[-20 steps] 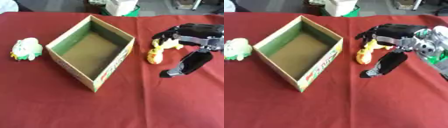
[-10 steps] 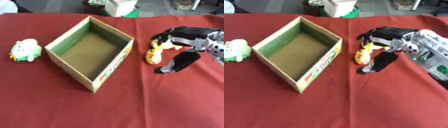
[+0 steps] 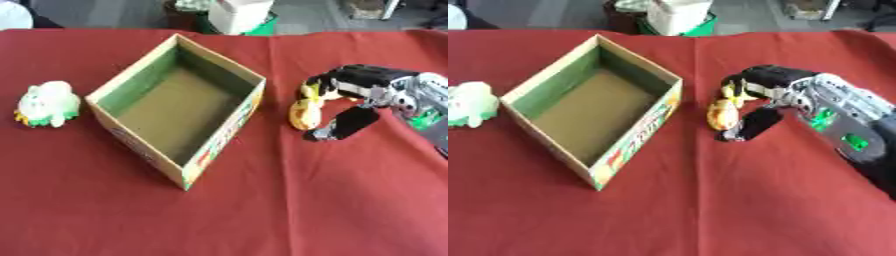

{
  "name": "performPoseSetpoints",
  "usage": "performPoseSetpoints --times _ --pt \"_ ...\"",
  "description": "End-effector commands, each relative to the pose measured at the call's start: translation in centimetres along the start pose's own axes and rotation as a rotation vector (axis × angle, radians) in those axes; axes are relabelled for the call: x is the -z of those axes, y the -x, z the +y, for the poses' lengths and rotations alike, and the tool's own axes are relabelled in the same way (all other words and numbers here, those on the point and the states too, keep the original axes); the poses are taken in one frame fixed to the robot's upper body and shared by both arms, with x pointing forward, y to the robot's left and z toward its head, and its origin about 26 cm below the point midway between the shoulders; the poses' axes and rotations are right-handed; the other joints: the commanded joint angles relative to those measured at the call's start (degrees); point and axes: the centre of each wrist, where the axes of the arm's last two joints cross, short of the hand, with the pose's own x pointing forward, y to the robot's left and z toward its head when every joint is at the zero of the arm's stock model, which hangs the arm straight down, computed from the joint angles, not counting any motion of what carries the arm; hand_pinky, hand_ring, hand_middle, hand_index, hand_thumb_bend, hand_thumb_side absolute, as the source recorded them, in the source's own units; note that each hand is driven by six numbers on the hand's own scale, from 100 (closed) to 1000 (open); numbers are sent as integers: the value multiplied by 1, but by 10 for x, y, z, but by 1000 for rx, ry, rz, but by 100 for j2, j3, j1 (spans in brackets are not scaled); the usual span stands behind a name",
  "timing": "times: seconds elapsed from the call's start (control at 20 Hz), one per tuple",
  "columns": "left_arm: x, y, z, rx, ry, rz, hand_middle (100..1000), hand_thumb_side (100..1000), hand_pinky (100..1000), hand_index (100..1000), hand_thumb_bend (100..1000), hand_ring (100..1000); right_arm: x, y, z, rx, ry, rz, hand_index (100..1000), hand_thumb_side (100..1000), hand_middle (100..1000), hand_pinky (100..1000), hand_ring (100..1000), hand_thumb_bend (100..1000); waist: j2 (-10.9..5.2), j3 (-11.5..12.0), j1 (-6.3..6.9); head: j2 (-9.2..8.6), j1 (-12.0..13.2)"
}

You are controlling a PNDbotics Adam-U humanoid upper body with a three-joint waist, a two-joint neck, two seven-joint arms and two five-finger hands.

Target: Pick up objects on the table and place them in the box.

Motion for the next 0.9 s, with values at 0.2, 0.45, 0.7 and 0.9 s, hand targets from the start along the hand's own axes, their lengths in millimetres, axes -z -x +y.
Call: performPoseSetpoints --times 0.2,0.45,0.7,0.9 --pt "6 -6 -1 -9 7 -31 582 824 555 767 100 593 7 12 -3 -7 23 35 982 570 749 781 838 491 -48 17 31 -13 -56" --pt "5 -6 -2 -13 7 -27 583 826 555 767 100 594 14 17 -1 19 48 59 942 592 724 772 828 458 -11 30 34 -67 -64" --pt "4 -5 -2 -15 7 -22 583 829 555 767 100 594 21 23 6 34 65 87 911 607 706 765 821 412 20 51 26 -107 -61" --pt "4 -5 -3 -16 9 -19 583 829 555 765 100 595 22 23 7 39 81 80 874 625 678 759 814 364 39 58 13 -106 -47"
